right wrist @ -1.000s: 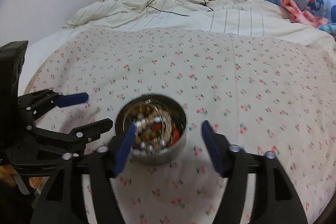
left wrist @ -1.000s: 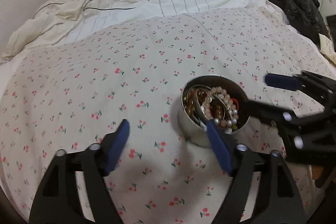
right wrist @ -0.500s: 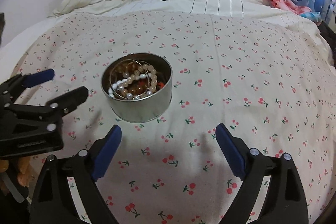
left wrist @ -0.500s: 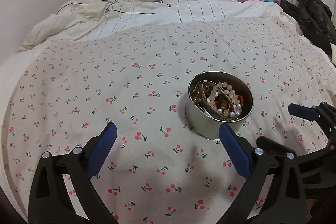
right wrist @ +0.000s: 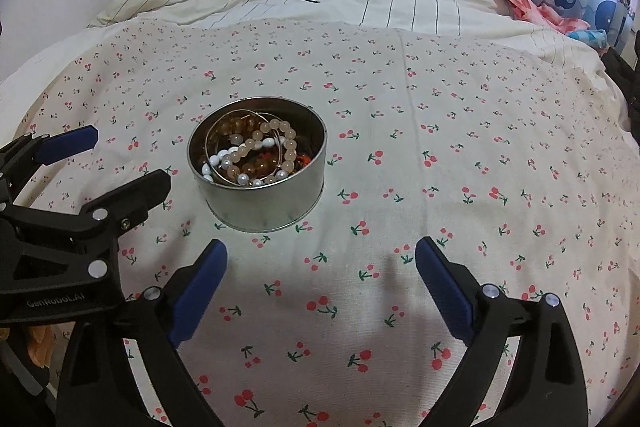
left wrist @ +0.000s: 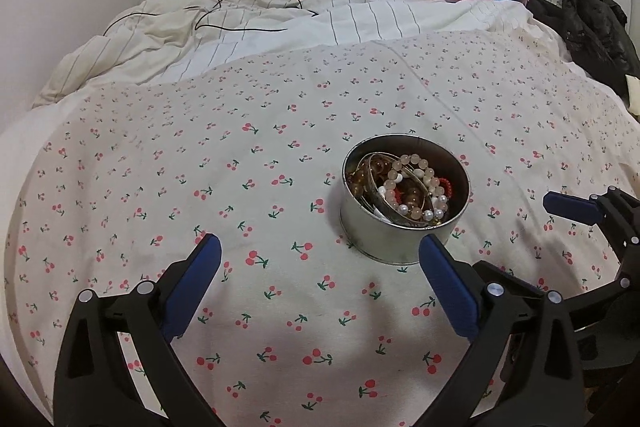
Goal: Organize jewelry
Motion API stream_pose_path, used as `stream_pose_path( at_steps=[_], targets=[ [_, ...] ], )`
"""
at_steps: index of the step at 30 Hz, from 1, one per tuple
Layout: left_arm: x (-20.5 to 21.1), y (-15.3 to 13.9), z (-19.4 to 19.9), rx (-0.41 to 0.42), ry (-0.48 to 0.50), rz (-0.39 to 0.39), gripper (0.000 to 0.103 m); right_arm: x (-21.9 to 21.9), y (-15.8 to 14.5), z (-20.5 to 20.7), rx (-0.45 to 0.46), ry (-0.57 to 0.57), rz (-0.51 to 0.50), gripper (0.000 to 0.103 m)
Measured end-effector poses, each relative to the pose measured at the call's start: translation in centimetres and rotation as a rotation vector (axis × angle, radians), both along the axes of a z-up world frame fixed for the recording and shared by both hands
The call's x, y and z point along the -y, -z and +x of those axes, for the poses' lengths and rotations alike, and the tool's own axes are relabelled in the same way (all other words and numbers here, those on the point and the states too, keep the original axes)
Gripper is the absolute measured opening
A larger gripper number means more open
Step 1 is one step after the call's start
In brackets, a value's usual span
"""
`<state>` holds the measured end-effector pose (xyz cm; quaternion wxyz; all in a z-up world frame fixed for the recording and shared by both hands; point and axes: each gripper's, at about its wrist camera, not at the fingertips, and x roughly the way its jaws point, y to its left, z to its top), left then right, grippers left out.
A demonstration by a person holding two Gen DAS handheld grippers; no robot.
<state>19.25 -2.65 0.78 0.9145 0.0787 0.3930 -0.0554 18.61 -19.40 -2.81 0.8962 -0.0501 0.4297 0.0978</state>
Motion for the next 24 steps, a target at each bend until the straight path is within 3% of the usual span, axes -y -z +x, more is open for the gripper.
stream_pose_path(
  at_steps=[24],
  targets=[
    [-0.06,-0.02,-0.05,0.000,0.003,-0.006,0.095,-0.18,0.09,0.01,-0.006,-0.003,-0.008,0.092]
  ],
)
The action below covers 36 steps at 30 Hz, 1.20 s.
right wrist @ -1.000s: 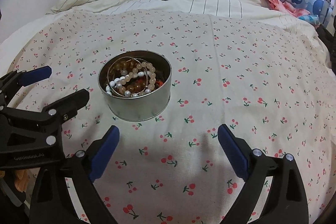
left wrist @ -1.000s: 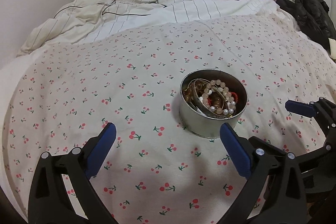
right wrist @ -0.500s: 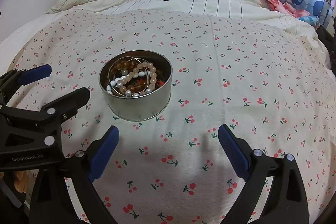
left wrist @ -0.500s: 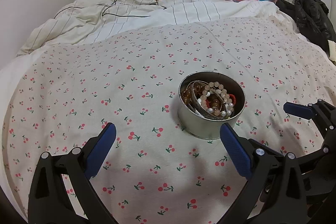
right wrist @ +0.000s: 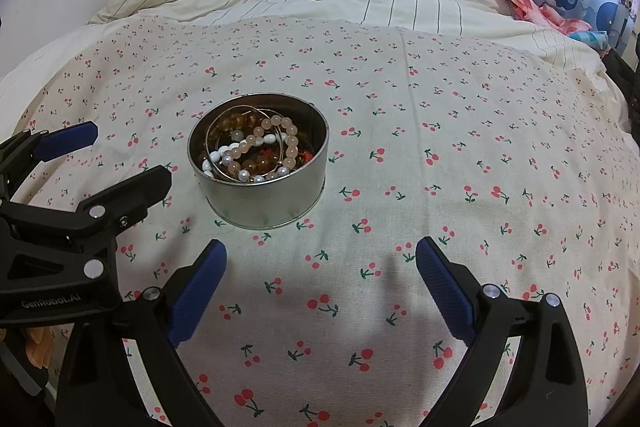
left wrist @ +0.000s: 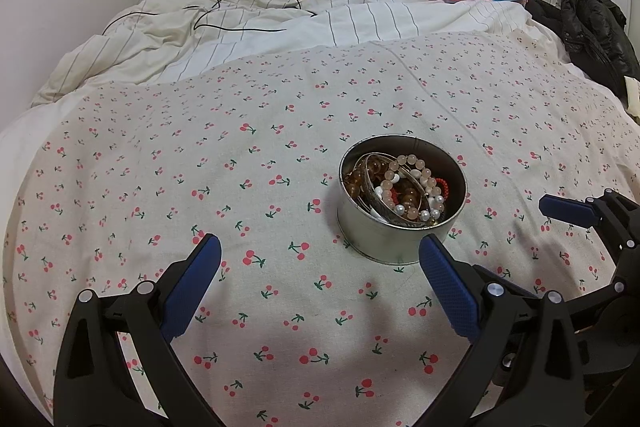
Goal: Organize jewelry
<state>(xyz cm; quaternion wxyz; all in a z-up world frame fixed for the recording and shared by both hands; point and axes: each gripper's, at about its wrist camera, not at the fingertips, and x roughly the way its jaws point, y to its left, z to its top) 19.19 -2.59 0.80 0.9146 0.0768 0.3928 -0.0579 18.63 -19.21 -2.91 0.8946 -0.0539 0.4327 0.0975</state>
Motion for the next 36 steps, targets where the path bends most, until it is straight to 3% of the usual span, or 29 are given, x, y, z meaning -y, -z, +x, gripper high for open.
stream_pose_path(
  at_steps=[36],
  targets=[
    [-0.19,0.31,0.33,-0.023,-0.011,0.012,0.095,0.53,0.22,0.21,-0.007,0.012,-0.011,0.092]
  ],
)
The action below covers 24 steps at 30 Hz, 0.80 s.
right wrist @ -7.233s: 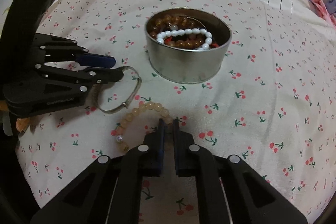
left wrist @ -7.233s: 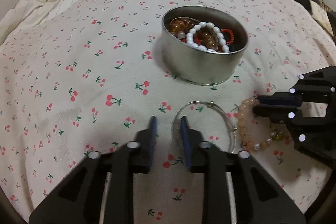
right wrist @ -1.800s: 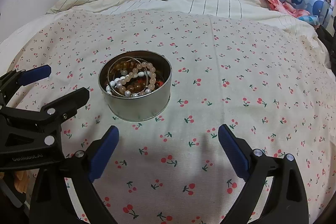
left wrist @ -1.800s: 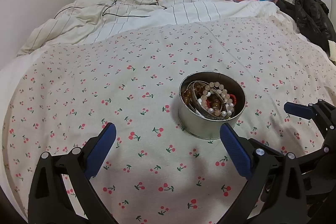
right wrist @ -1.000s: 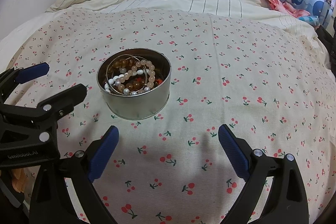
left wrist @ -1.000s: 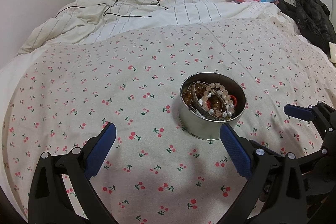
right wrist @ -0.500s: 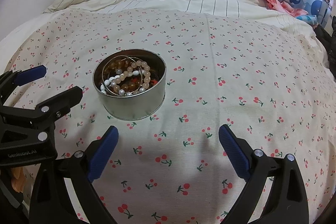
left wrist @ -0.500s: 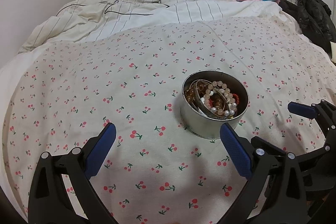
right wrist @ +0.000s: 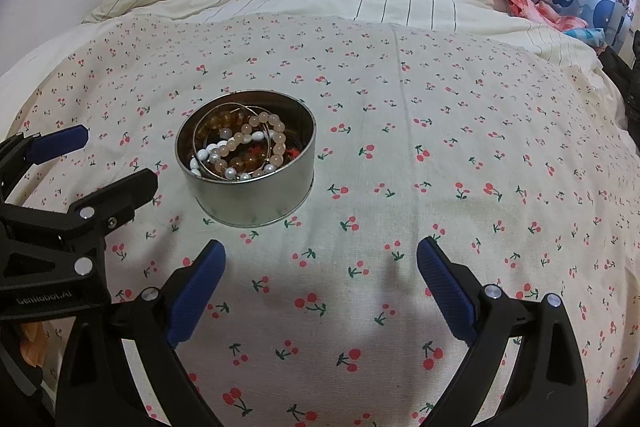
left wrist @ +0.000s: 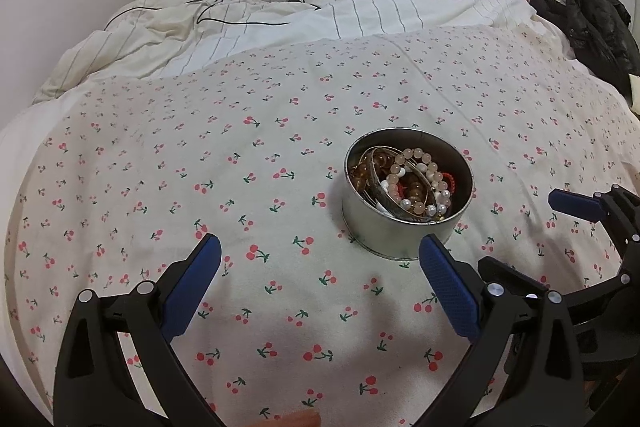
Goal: Organize jewelry
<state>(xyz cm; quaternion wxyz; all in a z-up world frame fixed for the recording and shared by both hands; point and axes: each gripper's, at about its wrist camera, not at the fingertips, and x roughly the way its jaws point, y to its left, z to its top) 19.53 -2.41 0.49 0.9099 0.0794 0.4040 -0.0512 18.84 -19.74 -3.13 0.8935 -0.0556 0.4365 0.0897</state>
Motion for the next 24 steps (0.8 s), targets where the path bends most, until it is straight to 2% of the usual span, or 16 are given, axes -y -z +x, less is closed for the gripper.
stream_pose_path(
  at_steps=[13,17,21,24],
  targets=[
    [-0.14,0.11,0.17,-0.015,-0.004,-0.020,0.095,-0.01,0.16,0.05,-0.004,-0.003,-0.005,0.093],
    [-0.95,0.01,-0.25,-0.005,0.034,-0.151,0.095,-0.02,0.29,0.14,-0.003,0.001,-0.018,0.093],
    [-0.87,-0.09,-0.41,0.016,0.023,-0.138,0.095,0.40,0.21,0.19,0.000,0.013,-0.017,0.093],
    [-0.77,0.25,-0.06,0.014,-0.016,-0.077,0.095,0.70,0.13,0.33,-0.002,0.019,-0.017,0.093]
  ],
)
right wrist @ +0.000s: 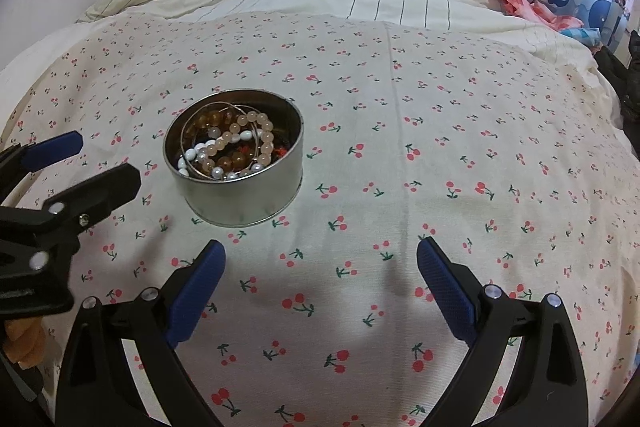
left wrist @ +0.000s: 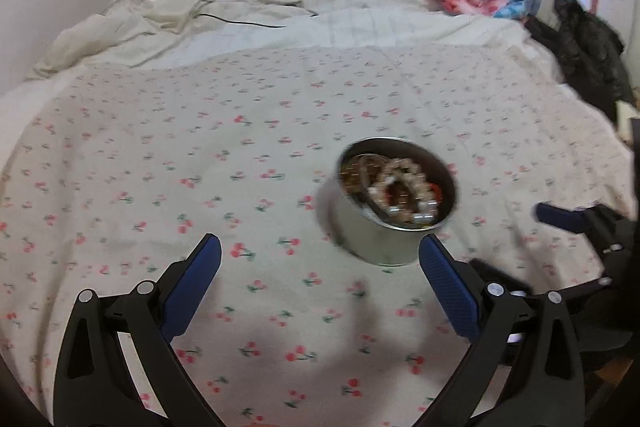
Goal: Organize jewelry
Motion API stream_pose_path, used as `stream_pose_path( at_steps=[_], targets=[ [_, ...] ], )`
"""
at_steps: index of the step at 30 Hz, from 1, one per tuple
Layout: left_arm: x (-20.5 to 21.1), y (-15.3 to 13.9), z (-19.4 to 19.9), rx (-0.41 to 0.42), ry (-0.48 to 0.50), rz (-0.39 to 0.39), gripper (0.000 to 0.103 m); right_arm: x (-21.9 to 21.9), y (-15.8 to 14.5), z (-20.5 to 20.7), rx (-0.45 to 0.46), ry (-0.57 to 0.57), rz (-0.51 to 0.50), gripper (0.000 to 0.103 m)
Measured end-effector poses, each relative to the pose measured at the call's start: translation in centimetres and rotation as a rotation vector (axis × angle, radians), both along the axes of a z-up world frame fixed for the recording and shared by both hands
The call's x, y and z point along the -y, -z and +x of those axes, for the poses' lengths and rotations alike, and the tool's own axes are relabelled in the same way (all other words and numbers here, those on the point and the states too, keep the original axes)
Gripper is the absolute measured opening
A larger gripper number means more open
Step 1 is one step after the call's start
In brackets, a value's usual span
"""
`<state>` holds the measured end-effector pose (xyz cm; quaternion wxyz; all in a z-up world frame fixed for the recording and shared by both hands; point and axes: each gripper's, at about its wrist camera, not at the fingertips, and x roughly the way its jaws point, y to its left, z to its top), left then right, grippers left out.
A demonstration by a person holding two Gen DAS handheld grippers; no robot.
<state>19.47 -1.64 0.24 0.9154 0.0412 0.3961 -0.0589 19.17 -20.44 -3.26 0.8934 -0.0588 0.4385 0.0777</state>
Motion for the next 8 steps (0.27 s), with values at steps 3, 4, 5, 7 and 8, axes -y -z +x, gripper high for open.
stream_pose_path(
  at_steps=[3,4,5,7,8],
  targets=[
    [0.13,0.24,0.54,-0.038,-0.006,0.024,0.095,0.17,-0.03,0.07,-0.002,0.002,0.000,0.092],
    [0.15,0.34,0.63,-0.047,-0.006,0.023,0.095,0.20,-0.05,0.07,-0.003,0.002,0.000,0.092],
    [0.13,0.40,0.66,-0.050,-0.009,0.025,0.095,0.20,-0.06,0.08,-0.002,0.002,-0.001,0.092],
    [0.05,0.54,0.75,-0.056,-0.015,0.031,0.095,0.27,-0.07,0.12,-0.002,0.001,-0.002,0.092],
    [-0.01,0.56,0.80,-0.059,-0.016,0.029,0.095,0.26,-0.07,0.12,-0.002,0.002,-0.001,0.093]
  ],
)
